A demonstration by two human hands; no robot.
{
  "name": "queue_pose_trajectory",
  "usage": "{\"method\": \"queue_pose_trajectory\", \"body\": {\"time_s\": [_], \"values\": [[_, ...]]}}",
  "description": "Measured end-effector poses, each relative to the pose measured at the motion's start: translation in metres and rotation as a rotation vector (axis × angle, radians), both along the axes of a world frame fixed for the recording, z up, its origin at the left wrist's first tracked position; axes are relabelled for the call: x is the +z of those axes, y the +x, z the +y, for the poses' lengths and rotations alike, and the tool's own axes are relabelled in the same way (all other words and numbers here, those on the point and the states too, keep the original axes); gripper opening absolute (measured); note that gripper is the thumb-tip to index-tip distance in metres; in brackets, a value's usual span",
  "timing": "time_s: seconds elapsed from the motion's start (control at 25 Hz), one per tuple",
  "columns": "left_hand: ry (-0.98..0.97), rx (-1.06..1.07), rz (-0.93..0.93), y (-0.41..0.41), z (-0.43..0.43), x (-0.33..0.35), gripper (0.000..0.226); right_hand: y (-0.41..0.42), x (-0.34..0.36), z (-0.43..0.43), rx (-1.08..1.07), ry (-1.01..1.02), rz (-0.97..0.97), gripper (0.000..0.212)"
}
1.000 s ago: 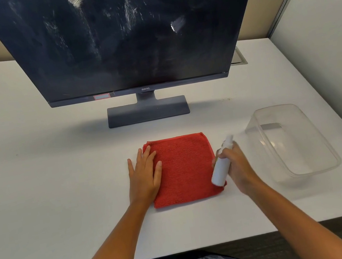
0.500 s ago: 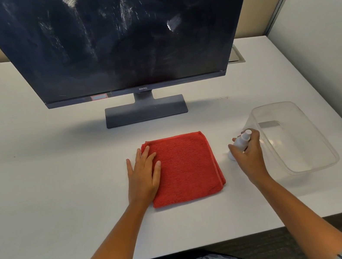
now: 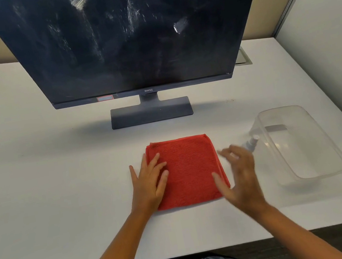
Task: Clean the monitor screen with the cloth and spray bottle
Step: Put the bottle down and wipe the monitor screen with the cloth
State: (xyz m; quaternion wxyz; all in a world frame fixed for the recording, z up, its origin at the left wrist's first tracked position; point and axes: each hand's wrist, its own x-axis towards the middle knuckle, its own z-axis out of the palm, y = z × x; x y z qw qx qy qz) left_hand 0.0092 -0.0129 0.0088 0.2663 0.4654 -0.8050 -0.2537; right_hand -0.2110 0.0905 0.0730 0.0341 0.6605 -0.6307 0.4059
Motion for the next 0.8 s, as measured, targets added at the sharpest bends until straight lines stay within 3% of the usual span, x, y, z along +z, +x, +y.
{"method": "queue_pose_trajectory", "body": {"time_s": [0.16,0.24,0.36,0.52,0.6,0.68,0.8], "values": [[-0.228,-0.395,-0.240,0.023,0.026,-0.004,0.062,0.039,-0.035,0.035,0.365,0.185,0.167,0.049],[-0.281,-0.426,-0.304,0.034,0.030,-0.009,0.062,0.046,-0.047,0.039,0.466,0.223,0.229,0.048],[-0.369,-0.385,-0.343,0.042,0.027,-0.009,0.045,0.054,-0.055,0.034,0.523,0.242,0.291,0.042],[-0.534,-0.314,-0.329,0.044,0.014,0.009,0.023,0.069,-0.058,0.028,0.517,0.207,0.370,0.042],[-0.582,-0.284,-0.283,0.043,0.004,0.025,0.023,0.081,-0.056,0.019,0.479,0.178,0.434,0.048],[-0.609,-0.280,-0.254,0.043,-0.012,0.045,0.030,0.097,-0.051,0.005,0.371,0.190,0.495,0.060],[-0.561,-0.305,-0.232,0.044,-0.044,0.085,0.024,0.125,-0.034,-0.024,0.160,0.289,0.412,0.090]]}}
